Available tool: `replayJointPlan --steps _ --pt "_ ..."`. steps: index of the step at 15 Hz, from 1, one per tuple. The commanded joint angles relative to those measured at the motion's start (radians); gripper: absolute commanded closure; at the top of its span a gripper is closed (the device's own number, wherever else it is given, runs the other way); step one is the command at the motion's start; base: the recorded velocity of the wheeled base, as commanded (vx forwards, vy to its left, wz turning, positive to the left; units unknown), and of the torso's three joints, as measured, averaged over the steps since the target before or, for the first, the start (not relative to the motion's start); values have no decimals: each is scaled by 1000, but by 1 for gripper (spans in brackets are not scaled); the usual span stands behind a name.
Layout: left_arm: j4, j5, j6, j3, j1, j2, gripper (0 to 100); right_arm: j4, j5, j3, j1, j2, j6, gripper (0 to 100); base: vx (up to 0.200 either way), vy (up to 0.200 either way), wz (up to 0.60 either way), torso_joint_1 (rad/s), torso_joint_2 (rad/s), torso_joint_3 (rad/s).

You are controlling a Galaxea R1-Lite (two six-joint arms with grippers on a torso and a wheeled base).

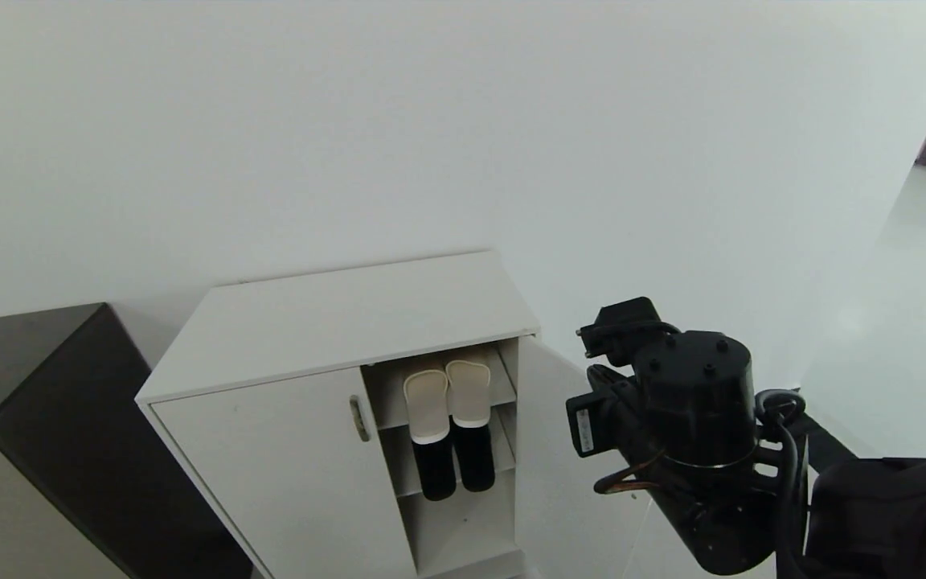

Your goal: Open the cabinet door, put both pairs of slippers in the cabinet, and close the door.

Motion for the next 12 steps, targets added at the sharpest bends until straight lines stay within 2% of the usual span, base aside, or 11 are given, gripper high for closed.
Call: replayJointPlan --steps 1,5,7,8,12 --pt "0 0 0 0 0 1 100 0 -2 -7 -35 -5 -10 100 0 0 0 0 0 0" --pt "0 0 0 0 -2 1 100 49 5 -127 -135 -3 -36 100 0 0 0 0 0 0" --pt "0 0 0 0 0 1 100 206 17 -216 -175 -3 16 100 0 0 0 0 0 0" --pt "0 0 0 0 0 0 100 264 60 -248 -185 -5 45 100 0 0 0 0 0 0" --pt "0 -1 0 0 0 1 100 373 149 -328 -222 -8 120 100 0 0 0 0 0 0"
